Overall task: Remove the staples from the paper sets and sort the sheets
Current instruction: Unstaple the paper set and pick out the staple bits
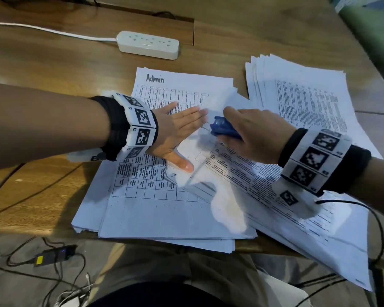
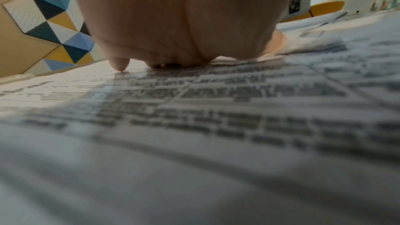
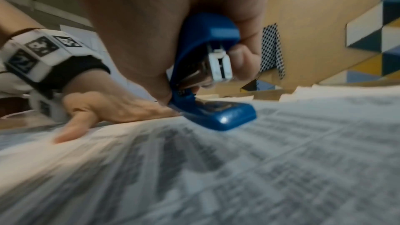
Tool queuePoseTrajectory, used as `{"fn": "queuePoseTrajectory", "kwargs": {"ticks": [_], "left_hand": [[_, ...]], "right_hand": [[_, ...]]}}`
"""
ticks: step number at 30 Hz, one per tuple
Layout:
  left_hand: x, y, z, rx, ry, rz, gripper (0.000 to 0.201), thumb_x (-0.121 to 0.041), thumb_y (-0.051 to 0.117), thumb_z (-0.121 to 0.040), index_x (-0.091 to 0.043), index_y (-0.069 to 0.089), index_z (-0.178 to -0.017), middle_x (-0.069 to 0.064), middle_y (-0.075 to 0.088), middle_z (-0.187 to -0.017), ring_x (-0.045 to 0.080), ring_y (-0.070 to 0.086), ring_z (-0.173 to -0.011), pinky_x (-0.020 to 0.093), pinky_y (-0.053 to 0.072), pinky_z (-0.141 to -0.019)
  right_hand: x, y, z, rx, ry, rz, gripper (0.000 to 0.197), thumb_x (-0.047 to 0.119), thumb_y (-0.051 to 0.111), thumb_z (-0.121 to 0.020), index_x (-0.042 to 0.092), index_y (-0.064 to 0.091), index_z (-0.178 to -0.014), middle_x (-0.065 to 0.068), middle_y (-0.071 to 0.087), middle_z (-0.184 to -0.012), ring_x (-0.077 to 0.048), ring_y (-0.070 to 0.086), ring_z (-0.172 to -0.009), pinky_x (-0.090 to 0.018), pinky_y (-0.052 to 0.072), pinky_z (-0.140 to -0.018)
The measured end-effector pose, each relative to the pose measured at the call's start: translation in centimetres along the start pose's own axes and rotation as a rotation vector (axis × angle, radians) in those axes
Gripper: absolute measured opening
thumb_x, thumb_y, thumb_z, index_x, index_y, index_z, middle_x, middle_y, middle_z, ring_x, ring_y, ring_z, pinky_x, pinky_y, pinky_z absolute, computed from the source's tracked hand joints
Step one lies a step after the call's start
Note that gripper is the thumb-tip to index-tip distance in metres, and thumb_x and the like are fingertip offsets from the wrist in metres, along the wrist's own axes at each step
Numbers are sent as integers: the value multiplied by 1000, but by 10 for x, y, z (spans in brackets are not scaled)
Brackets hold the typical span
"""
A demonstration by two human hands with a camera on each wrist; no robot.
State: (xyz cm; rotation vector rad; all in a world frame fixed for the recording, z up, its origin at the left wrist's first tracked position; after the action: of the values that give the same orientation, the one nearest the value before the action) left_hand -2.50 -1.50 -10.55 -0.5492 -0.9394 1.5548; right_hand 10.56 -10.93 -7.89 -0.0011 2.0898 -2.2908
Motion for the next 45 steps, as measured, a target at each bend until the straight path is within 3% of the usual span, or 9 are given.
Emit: {"fn": "queuePoseTrajectory", "kwargs": {"ticks": [7,12,19,22,28,31,35,42,45], "left_hand": [[-1,4,9,-48,9,42,116,-81,-4,-51,-11,-31,-139,3,-35,-148,20,-26,-140,52,-3,-116],[0,10,11,-39,28,73,117,-82,-1,-52,-11,-32,-139,2,-38,-146,21,-27,-139,55,-3,-115],[1,18,7,-56,21,95,113,-84,10,-57,-15,-38,-133,-2,-42,-143,19,-30,-138,55,-6,-114],[1,19,7,-81,15,71,113,-85,5,-57,-15,-37,-134,1,-37,-148,20,-28,-139,55,-4,-115],[0,18,8,-57,-3,74,111,-82,16,-67,-13,-32,-139,1,-38,-147,19,-30,-138,55,-5,-114],[-2,18,8,-53,-12,62,110,-81,19,-70,-12,-32,-139,2,-38,-147,20,-30,-138,56,-4,-114],[-2,17,8,-47,-17,50,111,-81,11,-63,-12,-34,-137,2,-39,-146,21,-30,-138,56,-4,-114],[0,18,6,-62,-12,59,111,-81,19,-68,-13,-31,-139,3,-38,-148,20,-29,-139,57,-2,-114],[-1,18,6,-66,-13,77,111,-81,20,-66,-14,-31,-140,1,-37,-148,19,-28,-139,57,-3,-114]], "right_hand": [[-9,-13,9,46,0,-62,31,49,41,-89,21,29,-86,4,44,-83,-23,44,-67,-32,36,-62],[23,-4,21,116,-95,-87,31,49,37,-92,21,24,-89,-7,58,-92,-30,49,-73,-32,32,-61],[46,15,19,164,-138,-29,29,47,34,-93,24,16,-91,-6,61,-97,-34,57,-81,-32,30,-59],[49,18,17,138,-156,-9,28,47,33,-93,24,18,-91,-4,62,-96,-34,58,-80,-31,27,-56],[53,17,14,90,-161,24,28,45,36,-93,19,31,-104,-4,62,-97,-33,54,-73,-30,19,-46],[54,16,13,122,-119,-76,26,42,39,-93,18,30,-98,-5,58,-86,-29,40,-67,-31,28,-56],[52,19,9,176,-41,-278,28,35,44,-93,16,25,-88,8,32,-63,-27,36,-66,-30,27,-62],[61,15,10,3,-220,134,27,35,42,-93,17,35,-113,-1,59,-92,-32,59,-75,-25,15,-44],[63,15,4,9,-228,175,27,30,43,-92,19,31,-114,0,59,-92,-29,49,-65,-25,15,-43]]}}
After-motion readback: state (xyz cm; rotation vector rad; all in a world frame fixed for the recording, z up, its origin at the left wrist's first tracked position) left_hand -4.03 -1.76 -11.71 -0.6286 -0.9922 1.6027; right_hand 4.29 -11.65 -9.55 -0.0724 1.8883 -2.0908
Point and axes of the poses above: each hand's wrist, its own z-axis away from the middle knuckle, its own y-axis out of the palm, x = y × z, the point moved 3 cm from there along -z, towards the middle knuckle
